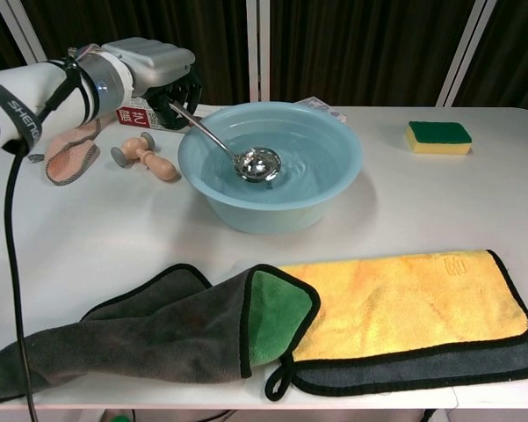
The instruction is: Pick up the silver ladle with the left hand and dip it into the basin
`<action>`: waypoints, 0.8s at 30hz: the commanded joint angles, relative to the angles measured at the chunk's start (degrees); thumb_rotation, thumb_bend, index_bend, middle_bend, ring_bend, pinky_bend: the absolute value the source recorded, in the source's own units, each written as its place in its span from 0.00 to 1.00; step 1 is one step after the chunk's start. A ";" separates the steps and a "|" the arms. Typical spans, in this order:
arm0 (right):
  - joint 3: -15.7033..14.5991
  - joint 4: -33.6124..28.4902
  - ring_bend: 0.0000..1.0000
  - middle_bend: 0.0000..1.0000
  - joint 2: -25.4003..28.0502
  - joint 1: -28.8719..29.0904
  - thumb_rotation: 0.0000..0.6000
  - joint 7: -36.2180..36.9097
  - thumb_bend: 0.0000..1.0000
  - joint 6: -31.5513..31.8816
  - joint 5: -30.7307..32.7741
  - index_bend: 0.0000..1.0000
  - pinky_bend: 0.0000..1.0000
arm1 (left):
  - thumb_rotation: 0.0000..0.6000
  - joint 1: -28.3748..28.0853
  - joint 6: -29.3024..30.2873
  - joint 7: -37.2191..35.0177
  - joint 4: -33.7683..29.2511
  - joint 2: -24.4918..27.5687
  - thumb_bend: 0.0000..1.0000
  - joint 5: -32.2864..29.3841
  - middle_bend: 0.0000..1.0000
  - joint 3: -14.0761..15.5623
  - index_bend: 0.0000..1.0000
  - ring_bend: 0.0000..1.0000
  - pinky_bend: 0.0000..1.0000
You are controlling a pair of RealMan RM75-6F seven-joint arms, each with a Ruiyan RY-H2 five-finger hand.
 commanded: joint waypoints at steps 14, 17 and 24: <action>0.16 0.02 0.00 0.00 -0.03 0.02 1.00 0.03 0.38 -0.02 0.16 0.00 0.00 | 1.00 -0.34 -2.01 1.36 -8.27 4.94 0.51 -8.72 0.58 -3.18 0.71 0.58 0.83; 0.21 0.14 0.00 0.00 -0.12 0.14 1.00 0.00 0.38 -0.29 0.34 0.00 0.00 | 1.00 -0.82 -3.48 0.78 -9.76 6.51 0.51 -10.80 0.57 -4.02 0.71 0.58 0.83; 0.33 0.26 0.00 0.00 -0.27 0.37 1.00 -0.22 0.38 -0.86 0.78 0.00 0.00 | 1.00 -2.85 -3.62 2.38 -14.46 10.98 0.51 -15.87 0.57 -4.72 0.71 0.58 0.83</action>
